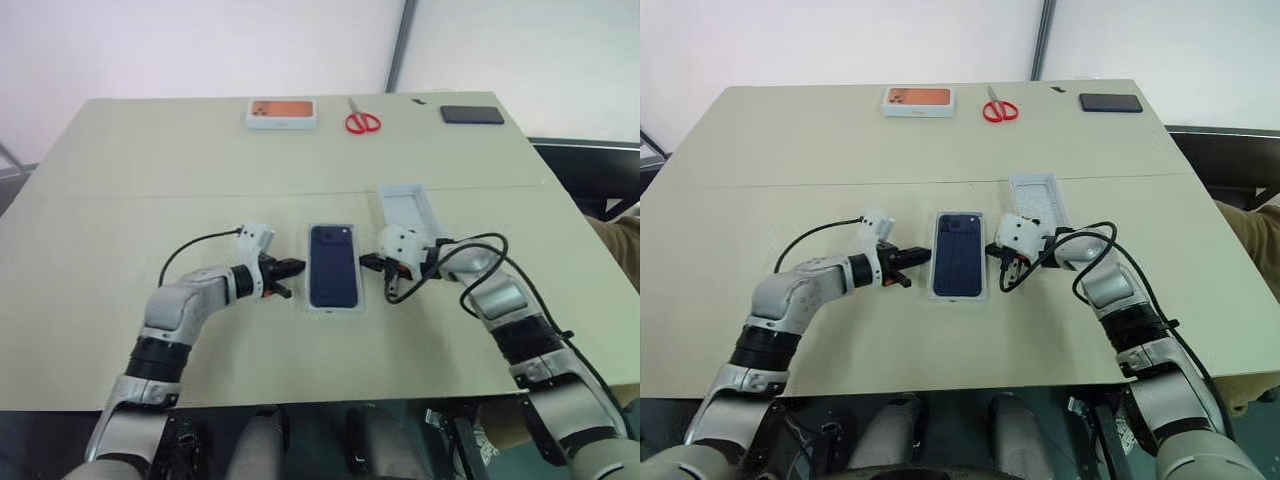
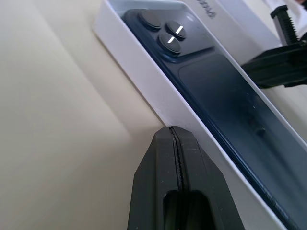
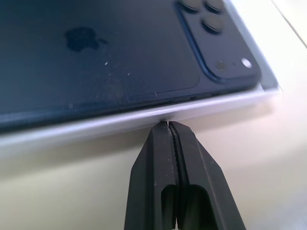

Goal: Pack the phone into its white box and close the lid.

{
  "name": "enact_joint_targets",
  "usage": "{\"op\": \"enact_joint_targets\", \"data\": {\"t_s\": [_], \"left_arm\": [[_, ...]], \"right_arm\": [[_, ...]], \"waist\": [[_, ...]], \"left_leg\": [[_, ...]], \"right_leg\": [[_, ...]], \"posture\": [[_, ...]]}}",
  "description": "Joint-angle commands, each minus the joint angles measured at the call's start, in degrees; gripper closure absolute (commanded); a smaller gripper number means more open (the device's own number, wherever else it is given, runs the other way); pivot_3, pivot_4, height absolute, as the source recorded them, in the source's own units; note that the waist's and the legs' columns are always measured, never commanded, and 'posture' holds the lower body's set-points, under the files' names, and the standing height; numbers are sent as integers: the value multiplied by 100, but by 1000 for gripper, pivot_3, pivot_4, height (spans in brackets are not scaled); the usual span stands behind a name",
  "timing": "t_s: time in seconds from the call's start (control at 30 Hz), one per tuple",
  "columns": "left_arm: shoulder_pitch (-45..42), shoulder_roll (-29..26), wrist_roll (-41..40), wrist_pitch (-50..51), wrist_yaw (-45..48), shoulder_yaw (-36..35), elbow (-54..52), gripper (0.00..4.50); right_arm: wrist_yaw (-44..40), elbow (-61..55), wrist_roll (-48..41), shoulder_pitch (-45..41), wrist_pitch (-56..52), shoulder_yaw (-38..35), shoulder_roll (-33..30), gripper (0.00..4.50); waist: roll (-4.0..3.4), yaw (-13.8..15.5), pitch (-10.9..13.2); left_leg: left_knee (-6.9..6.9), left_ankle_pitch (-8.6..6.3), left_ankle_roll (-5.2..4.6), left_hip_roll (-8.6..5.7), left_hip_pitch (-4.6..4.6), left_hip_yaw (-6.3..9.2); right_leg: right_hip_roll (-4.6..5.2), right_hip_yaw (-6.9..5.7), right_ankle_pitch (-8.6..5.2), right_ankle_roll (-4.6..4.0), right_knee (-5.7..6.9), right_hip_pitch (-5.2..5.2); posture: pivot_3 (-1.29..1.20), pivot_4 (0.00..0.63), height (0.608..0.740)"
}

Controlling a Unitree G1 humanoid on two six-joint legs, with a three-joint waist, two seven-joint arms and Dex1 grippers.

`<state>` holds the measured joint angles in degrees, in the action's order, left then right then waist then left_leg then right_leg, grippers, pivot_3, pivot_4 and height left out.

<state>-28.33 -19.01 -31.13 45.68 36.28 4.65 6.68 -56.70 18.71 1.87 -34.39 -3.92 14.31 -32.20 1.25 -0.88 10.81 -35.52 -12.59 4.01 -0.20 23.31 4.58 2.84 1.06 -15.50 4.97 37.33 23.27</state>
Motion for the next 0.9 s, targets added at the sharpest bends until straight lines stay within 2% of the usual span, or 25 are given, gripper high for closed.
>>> {"op": "enact_joint_targets", "data": {"t_s": [0.03, 0.57, 0.9], "left_arm": [[-193, 256, 106, -149, 229, 249, 2, 4500], [-223, 357, 404, -234, 321, 54, 186, 4500], [-96, -60, 344, -89, 438, -291, -43, 4500]], "right_arm": [[-85, -135, -105, -90, 167, -173, -96, 4459], [-135, -623, -78, 204, -89, -190, -196, 4459], [-220, -638, -125, 116, -58, -268, -298, 4459]], "waist": [[0, 4, 0], [0, 1, 0], [0, -23, 0]], "left_leg": [[0, 0, 0, 0, 0, 0], [-17, -1, -1, 0, 0, 0], [-17, -1, -1, 2, -1, 0]], "right_leg": [[-1, 0, 0, 0, 0, 0], [-1, 1, 0, 0, 10, -3], [-4, 2, 0, 0, 12, -1]], "posture": [[0, 150, 740], [0, 150, 740], [0, 150, 740]]}}
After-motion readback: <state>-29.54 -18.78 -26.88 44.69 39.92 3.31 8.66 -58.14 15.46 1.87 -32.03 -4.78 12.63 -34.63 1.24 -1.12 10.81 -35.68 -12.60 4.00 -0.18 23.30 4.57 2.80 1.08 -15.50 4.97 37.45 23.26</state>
